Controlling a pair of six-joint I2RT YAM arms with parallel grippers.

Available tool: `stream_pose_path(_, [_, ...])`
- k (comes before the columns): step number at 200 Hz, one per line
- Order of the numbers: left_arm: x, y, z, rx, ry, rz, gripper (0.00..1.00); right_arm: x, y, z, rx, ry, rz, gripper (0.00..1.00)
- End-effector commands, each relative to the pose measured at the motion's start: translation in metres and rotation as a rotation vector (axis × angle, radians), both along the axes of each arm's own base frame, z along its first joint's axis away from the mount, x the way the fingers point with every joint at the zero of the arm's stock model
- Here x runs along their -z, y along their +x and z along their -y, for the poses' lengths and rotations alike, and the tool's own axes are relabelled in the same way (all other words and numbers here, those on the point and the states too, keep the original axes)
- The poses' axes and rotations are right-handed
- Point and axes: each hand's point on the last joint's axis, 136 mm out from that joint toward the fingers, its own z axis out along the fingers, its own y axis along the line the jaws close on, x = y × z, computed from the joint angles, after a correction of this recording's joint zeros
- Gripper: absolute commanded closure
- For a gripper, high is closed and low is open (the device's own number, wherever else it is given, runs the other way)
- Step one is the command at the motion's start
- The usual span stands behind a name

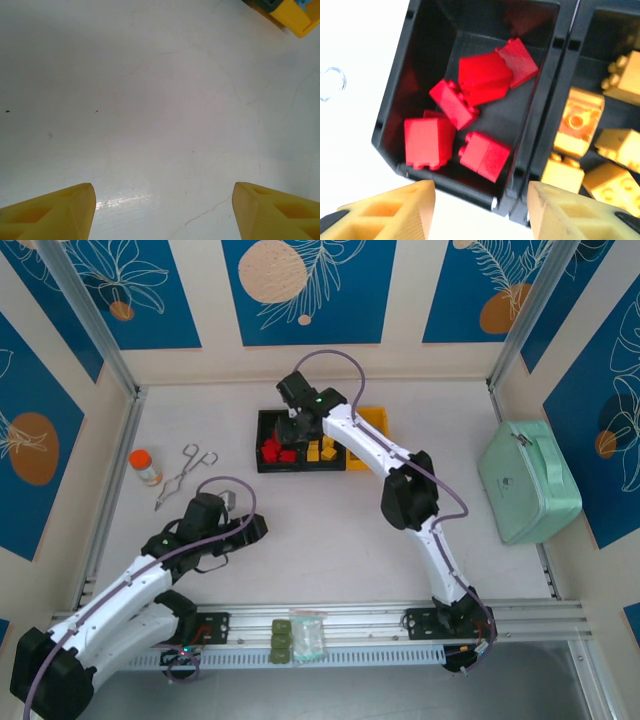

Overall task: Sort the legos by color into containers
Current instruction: Reset both arms

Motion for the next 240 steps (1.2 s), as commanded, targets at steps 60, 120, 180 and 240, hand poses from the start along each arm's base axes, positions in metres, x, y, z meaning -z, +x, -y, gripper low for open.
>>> stream_pose_path(60, [-0.027, 0.027, 0.002, 0.026, 0.057, 0.128, 0.27, -0.048, -0.087, 0.056, -0.012, 0.147, 0.092, 0.29])
stream_pose_path(120, [-0.028, 0.047, -0.017, -0.01, 0.226, 0.167, 0.01, -0.025, -0.137, 0.135, 0.056, 0.117, 0.12, 0.01])
stream_pose_path(180, [-0.046, 0.075, -0.071, -0.141, 0.563, 0.303, 0.01, -0.011, -0.141, 0.214, 0.234, 0.078, 0.276, 0.01])
stream_pose_path(240, [-0.071, 0.094, -0.122, -0.224, 0.873, 0.558, 0.01, -0.013, -0.123, 0.282, 0.367, -0.088, 0.62, 0.01])
